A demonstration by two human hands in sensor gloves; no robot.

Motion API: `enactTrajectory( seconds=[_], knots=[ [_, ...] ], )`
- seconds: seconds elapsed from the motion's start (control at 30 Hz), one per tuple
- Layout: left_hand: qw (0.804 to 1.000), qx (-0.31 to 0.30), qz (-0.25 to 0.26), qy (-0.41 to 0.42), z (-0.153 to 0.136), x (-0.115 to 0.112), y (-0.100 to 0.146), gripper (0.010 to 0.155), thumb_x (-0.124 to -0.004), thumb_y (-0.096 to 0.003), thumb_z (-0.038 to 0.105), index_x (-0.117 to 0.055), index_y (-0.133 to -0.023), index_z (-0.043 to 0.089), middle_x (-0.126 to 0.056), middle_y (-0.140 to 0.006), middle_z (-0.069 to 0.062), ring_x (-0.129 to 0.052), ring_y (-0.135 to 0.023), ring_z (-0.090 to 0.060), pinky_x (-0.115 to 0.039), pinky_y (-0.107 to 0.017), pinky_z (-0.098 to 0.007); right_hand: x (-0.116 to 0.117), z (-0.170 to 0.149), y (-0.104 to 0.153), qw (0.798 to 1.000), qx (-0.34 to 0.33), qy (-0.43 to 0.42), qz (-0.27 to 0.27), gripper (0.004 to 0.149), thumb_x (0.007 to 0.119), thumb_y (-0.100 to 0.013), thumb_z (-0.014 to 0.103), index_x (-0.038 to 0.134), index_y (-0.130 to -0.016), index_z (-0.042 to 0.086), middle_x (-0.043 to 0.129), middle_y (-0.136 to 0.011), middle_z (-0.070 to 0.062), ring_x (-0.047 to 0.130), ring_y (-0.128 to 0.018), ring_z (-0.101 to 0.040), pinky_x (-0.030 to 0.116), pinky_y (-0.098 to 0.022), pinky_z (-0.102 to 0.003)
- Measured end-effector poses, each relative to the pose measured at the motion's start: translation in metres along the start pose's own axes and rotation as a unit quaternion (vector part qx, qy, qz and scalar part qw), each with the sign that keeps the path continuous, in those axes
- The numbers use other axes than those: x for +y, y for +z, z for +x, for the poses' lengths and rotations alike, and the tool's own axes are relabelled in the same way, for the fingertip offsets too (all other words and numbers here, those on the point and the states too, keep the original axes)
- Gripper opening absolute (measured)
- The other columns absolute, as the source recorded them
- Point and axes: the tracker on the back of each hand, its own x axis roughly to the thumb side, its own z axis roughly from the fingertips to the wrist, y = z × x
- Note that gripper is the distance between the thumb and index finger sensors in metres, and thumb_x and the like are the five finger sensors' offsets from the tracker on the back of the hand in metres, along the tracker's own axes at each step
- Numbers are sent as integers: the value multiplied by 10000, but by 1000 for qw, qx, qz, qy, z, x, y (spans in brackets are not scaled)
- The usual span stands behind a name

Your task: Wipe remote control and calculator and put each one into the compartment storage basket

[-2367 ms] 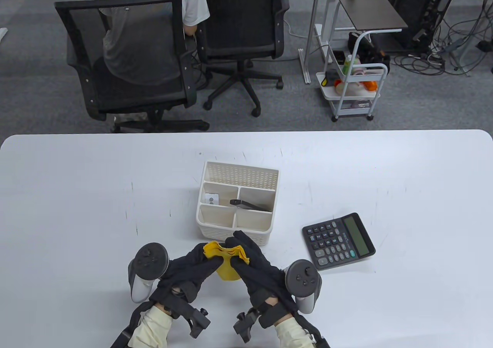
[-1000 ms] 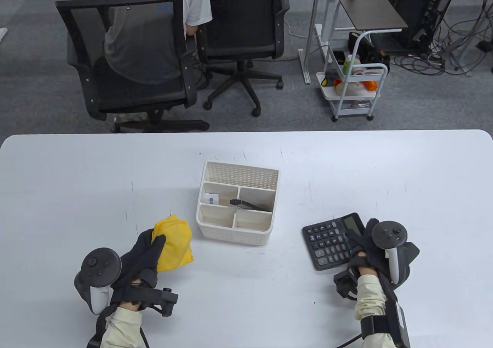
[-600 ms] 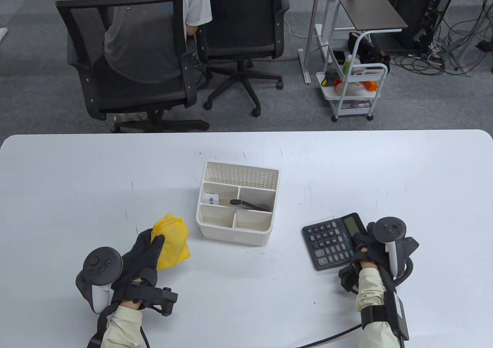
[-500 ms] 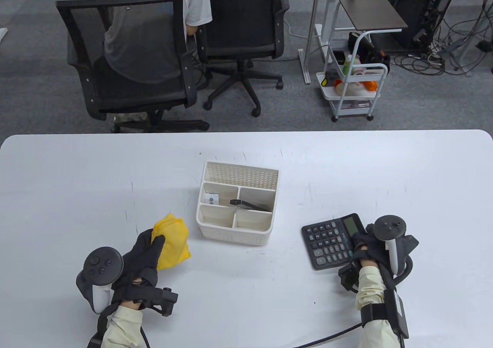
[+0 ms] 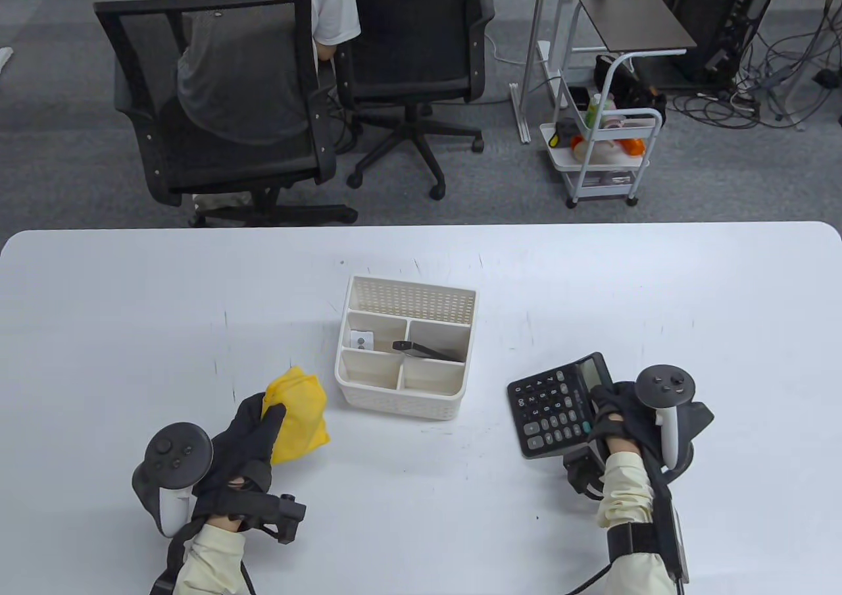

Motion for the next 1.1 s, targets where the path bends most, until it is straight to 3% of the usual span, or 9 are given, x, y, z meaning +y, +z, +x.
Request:
enactTrajectory(
  seconds=[0.13, 0.43, 0.6, 0.73, 0.93, 1.1],
  knots=[
    [1000, -3, -1, 7, 0, 0, 0, 379, -702, -552, 369, -764, -910, 261, -1039, -761, -23, -1094, -639, -255, -923, -446, -424, 2, 2, 6, 999, -16, -33, -9, 458, 762, -528, 308, 752, -908, 52, 821, -847, -162, 951, -705, -398, 812, -496, -546],
    [999, -13, -15, 39, 5, -3, 1, 385, -702, -558, 383, -776, -911, 250, -1049, -770, -35, -1109, -633, -252, -938, -430, -415, -25, 19, 43, 977, -53, -200, -58, 465, 754, -544, 306, 744, -905, 13, 830, -808, -187, 984, -614, -361, 825, -444, -515],
    [999, -20, -22, 46, 6, -3, 2, 393, -707, -559, 378, -795, -908, 222, -1056, -767, -43, -1119, -623, -246, -947, -418, -411, -30, 43, 70, 969, -104, -221, -22, 473, 772, -537, 304, 784, -901, 2, 925, -795, -201, 1044, -578, -345, 868, -418, -507],
    [998, -23, -28, 46, 7, -2, 3, 393, -713, -558, 375, -809, -901, 210, -1061, -763, -49, -1122, -618, -247, -948, -413, -411, -14, 63, 94, 959, -152, -237, 21, 479, 770, -537, 294, 788, -889, -30, 955, -774, -217, 1067, -558, -346, 890, -399, -499],
    [999, -29, -18, 33, 8, 4, 4, 410, -714, -559, 372, -813, -907, 178, -1059, -769, -56, -1113, -636, -257, -943, -424, -419, 35, 92, 137, 938, -213, -247, 117, 488, 754, -551, 288, 739, -923, -27, 908, -801, -221, 1022, -588, -360, 843, -431, -517],
    [999, -33, 10, 16, 10, 9, 6, 409, -709, -559, 406, -795, -912, 217, -1024, -819, -52, -1078, -694, -272, -928, -457, -427, 78, 106, 160, 928, -243, -245, 141, 494, 769, -547, 298, 755, -921, -25, 917, -779, -218, 1019, -555, -351, 834, -423, -503]
  ],
)
